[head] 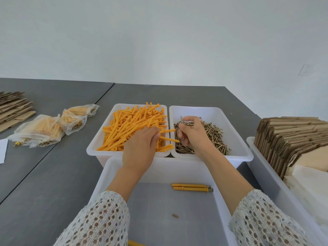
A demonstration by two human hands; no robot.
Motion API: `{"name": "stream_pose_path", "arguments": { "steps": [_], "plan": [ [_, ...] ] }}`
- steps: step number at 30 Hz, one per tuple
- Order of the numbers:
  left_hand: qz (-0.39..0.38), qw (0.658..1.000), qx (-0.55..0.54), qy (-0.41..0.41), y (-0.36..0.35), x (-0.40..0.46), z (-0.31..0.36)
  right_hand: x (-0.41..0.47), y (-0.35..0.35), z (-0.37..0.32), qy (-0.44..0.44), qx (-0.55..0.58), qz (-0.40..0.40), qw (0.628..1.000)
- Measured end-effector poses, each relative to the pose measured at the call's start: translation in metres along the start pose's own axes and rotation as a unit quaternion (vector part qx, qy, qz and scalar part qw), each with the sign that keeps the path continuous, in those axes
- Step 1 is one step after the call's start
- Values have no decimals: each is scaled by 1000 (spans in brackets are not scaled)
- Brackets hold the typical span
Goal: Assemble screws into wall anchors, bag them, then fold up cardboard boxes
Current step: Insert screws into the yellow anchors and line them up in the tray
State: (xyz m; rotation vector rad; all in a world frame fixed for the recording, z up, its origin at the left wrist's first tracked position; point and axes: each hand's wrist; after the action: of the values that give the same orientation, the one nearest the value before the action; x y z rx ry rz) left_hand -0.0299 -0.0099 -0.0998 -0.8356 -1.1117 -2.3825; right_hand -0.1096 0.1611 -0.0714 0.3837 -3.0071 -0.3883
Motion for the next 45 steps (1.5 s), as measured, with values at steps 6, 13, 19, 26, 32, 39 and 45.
{"name": "stream_pose_path", "arguments": {
  "steps": [6, 13, 19, 26, 32, 39, 45],
  "plan": [
    [6, 1000, -2, 5, 0, 0, 0, -1, 7, 0, 0, 69, -64, 996],
    [-3, 1000, 5, 8, 0, 1, -3, -5, 5, 0, -13, 36, -107, 993],
    [-26, 1000, 3, -11, 3, 3, -2, -7, 2, -2, 2, 0, -125, 992],
    [-45, 997, -3, -56, 2, 3, 5, -8, -17, -7, 58, -117, -103, 986],
    [-22, 980, -195, 18, -2, 8, 22, 3, -11, -17, 23, -86, 62, 994],
    [-343, 789, -470, 197, 16, 18, 50, 13, 29, 14, -122, -46, 202, 971],
    [-497, 811, -276, 140, -3, -9, 71, 16, 30, 15, -179, -23, 186, 966]
  ]
}}
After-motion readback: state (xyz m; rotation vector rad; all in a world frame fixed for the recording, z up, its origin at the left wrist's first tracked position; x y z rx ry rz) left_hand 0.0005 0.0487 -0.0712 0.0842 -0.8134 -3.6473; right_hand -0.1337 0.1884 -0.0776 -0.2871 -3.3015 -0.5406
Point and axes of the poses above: each hand's wrist, its own x-axis towards the middle knuckle, its own y-axis out of the back of the hand, z = x × y, and after that the axes turned 14 degrees about -x, right-handed
